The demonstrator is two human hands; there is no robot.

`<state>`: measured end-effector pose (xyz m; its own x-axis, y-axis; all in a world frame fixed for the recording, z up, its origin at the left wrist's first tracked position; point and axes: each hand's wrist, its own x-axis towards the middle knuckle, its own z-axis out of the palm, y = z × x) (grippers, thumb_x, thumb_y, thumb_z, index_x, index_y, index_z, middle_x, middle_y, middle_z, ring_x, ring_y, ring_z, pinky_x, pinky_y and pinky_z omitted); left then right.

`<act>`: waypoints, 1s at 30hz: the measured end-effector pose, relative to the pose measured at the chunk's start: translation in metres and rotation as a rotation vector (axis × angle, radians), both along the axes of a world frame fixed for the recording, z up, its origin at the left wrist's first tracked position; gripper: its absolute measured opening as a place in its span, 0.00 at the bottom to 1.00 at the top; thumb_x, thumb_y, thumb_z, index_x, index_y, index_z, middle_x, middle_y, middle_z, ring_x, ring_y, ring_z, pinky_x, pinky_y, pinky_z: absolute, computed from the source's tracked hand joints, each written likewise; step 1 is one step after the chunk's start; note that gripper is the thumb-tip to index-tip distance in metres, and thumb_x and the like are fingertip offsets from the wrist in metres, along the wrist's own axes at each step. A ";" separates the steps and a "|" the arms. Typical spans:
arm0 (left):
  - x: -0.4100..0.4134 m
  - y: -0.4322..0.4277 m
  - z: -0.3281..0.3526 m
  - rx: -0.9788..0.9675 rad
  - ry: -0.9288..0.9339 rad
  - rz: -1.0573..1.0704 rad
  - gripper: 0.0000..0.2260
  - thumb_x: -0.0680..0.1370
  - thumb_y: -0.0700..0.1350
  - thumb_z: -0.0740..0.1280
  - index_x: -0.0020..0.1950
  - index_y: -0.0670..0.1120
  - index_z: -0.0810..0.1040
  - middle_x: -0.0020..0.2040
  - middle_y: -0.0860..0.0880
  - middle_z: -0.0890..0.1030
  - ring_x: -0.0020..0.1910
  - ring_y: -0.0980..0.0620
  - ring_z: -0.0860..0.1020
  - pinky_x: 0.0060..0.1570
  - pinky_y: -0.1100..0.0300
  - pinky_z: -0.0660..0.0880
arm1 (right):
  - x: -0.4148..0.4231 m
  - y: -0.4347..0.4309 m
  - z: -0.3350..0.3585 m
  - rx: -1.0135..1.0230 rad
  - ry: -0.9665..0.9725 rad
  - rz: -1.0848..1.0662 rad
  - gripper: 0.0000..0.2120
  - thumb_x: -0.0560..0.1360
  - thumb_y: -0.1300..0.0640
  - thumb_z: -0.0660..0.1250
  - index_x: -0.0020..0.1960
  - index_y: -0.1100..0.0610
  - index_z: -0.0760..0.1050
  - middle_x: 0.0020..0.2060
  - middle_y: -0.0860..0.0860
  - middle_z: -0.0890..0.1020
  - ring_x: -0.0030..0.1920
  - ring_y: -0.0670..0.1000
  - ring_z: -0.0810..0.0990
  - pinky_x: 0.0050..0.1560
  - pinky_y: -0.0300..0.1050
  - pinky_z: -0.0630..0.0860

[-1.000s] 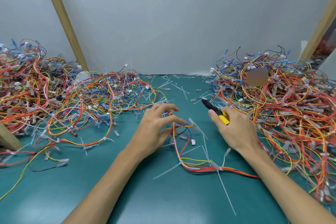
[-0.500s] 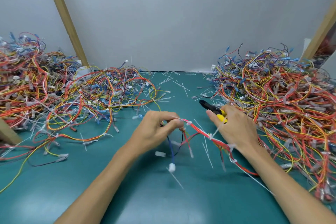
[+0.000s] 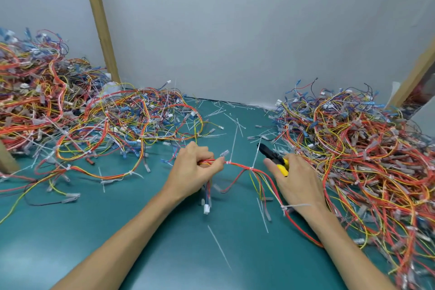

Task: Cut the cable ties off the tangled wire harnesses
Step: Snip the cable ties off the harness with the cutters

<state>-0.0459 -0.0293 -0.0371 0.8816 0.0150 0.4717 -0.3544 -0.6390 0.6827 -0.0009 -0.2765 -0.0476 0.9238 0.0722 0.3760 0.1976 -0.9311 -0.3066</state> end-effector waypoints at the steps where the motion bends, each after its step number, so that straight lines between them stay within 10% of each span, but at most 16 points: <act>1: 0.002 0.000 -0.002 0.013 -0.011 -0.004 0.25 0.74 0.52 0.69 0.25 0.50 0.57 0.26 0.51 0.62 0.35 0.47 0.63 0.37 0.58 0.60 | 0.002 -0.002 0.000 0.085 0.000 -0.001 0.29 0.71 0.28 0.49 0.46 0.54 0.68 0.41 0.51 0.74 0.45 0.58 0.73 0.41 0.51 0.66; 10: 0.012 0.000 -0.016 0.165 -0.006 0.013 0.29 0.77 0.53 0.69 0.26 0.48 0.54 0.27 0.45 0.66 0.36 0.46 0.64 0.38 0.52 0.64 | 0.004 -0.012 0.010 0.450 0.030 -0.057 0.19 0.78 0.37 0.59 0.50 0.54 0.68 0.34 0.49 0.75 0.41 0.58 0.73 0.42 0.50 0.63; 16: 0.008 -0.001 -0.013 0.178 -0.017 0.031 0.25 0.75 0.55 0.64 0.26 0.47 0.56 0.27 0.50 0.63 0.35 0.47 0.64 0.38 0.50 0.65 | -0.004 0.001 0.007 0.258 -0.017 0.004 0.15 0.77 0.44 0.64 0.39 0.52 0.66 0.29 0.49 0.74 0.32 0.53 0.72 0.30 0.46 0.61; 24: 0.008 -0.002 -0.015 0.088 0.067 0.077 0.11 0.76 0.56 0.68 0.39 0.51 0.81 0.25 0.54 0.75 0.29 0.51 0.71 0.35 0.54 0.73 | -0.008 0.007 0.011 0.101 0.154 -0.022 0.16 0.78 0.39 0.61 0.42 0.49 0.61 0.34 0.46 0.73 0.35 0.55 0.73 0.32 0.49 0.64; 30: 0.008 -0.003 -0.012 0.072 0.087 0.086 0.19 0.72 0.55 0.64 0.30 0.42 0.68 0.26 0.44 0.65 0.29 0.49 0.61 0.30 0.55 0.64 | -0.011 -0.002 0.026 0.471 0.322 0.055 0.15 0.78 0.42 0.64 0.53 0.54 0.68 0.40 0.56 0.77 0.43 0.57 0.77 0.42 0.51 0.70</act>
<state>-0.0379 -0.0321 -0.0493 0.9160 0.0612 0.3964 -0.2378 -0.7130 0.6596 -0.0122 -0.2787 -0.0211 0.9967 0.0165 0.0790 0.0697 -0.6700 -0.7391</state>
